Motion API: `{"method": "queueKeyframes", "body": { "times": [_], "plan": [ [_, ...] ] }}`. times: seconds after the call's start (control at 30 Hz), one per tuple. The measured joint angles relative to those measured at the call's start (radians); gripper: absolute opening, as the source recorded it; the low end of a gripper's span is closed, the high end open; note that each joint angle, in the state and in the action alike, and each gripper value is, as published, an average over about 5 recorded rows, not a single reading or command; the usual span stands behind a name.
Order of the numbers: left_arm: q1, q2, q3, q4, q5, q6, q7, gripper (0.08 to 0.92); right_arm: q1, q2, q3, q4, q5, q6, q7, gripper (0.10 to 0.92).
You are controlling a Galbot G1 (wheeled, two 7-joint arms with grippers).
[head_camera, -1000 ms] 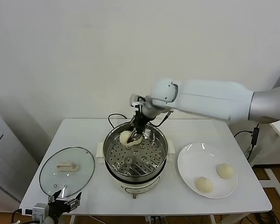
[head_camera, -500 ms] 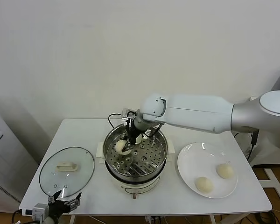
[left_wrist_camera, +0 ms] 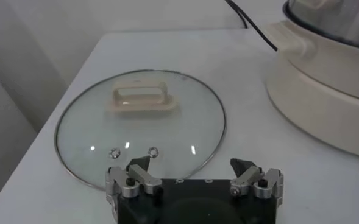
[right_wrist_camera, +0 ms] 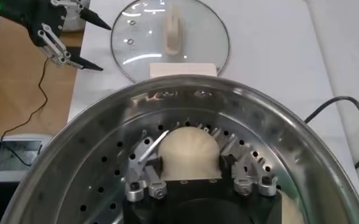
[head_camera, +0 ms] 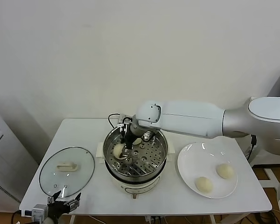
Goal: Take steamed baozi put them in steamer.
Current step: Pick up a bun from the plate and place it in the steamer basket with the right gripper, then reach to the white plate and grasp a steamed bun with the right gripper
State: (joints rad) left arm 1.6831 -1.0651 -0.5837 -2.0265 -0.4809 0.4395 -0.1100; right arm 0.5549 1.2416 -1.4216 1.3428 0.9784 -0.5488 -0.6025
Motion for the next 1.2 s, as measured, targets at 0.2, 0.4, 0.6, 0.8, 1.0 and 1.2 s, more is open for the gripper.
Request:
{"method": "queueKeyframes", "body": {
  "times": [0.2,0.4,0.6,0.8,1.0,1.2],
  "plan": [
    [0.000,0.002,-0.004,-0.007,0.000,0.000,-0.001,0.823,0.042,-0.044,0.000,0.015,-0.017,0.018,-0.042,0.822],
    [0.007,0.011,-0.013,-0.016,0.001,0.000,-0.002,0.823,0.135,-0.132,-0.036,0.044,-0.039,0.052,-0.141,0.823],
    [0.017,0.015,-0.018,-0.018,-0.001,-0.007,-0.002,0.823,0.239,-0.247,-0.105,0.082,-0.096,0.104,-0.263,0.823],
    [0.022,0.019,-0.018,-0.019,-0.001,-0.013,-0.001,0.823,0.298,-0.378,-0.167,0.118,-0.184,0.161,-0.364,0.823],
    [0.022,0.021,-0.018,-0.019,-0.002,-0.014,-0.001,0.823,0.303,-0.503,-0.190,0.139,-0.284,0.213,-0.438,0.823],
    [0.020,0.019,-0.018,-0.015,-0.002,-0.015,-0.001,0.823,0.253,-0.597,-0.175,0.141,-0.383,0.255,-0.487,0.823]
  ]
}}
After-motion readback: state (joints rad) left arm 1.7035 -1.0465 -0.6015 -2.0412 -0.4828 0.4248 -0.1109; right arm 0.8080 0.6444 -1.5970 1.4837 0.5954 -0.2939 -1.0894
